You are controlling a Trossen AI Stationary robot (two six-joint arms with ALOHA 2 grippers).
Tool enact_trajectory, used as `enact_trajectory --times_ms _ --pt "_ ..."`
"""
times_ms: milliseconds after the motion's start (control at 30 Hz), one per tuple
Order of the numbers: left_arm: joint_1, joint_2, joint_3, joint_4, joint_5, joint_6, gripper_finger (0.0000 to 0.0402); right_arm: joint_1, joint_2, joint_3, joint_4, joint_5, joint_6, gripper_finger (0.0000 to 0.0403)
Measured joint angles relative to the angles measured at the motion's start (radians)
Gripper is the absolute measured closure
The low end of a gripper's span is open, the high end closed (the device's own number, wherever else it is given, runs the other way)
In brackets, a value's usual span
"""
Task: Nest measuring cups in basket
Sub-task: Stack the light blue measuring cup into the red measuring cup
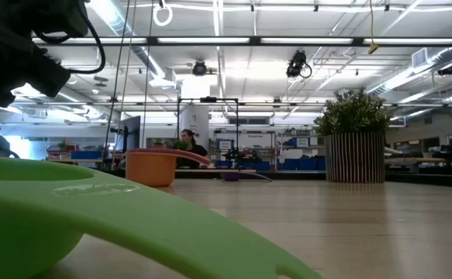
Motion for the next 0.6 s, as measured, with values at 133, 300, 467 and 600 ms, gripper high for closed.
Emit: enact_trajectory --times_ms 133,300,467,600 --pt "-0.025 0.042 0.000 0.012 -0.022 -0.090 0.0298 0.000 0.000 0.000 0.000 0.000 0.007 0.0398" --pt "-0.040 0.103 0.000 0.016 -0.021 -0.124 0.0298 -0.001 0.000 0.000 0.000 0.000 0.006 0.0398" --pt "-0.039 0.158 0.000 0.018 -0.025 -0.149 0.0298 -0.001 0.000 0.000 0.000 0.000 0.005 0.0398" --pt "-0.039 0.188 0.000 0.021 -0.026 -0.149 0.0298 -0.003 0.000 0.000 0.000 0.000 0.004 0.0398"
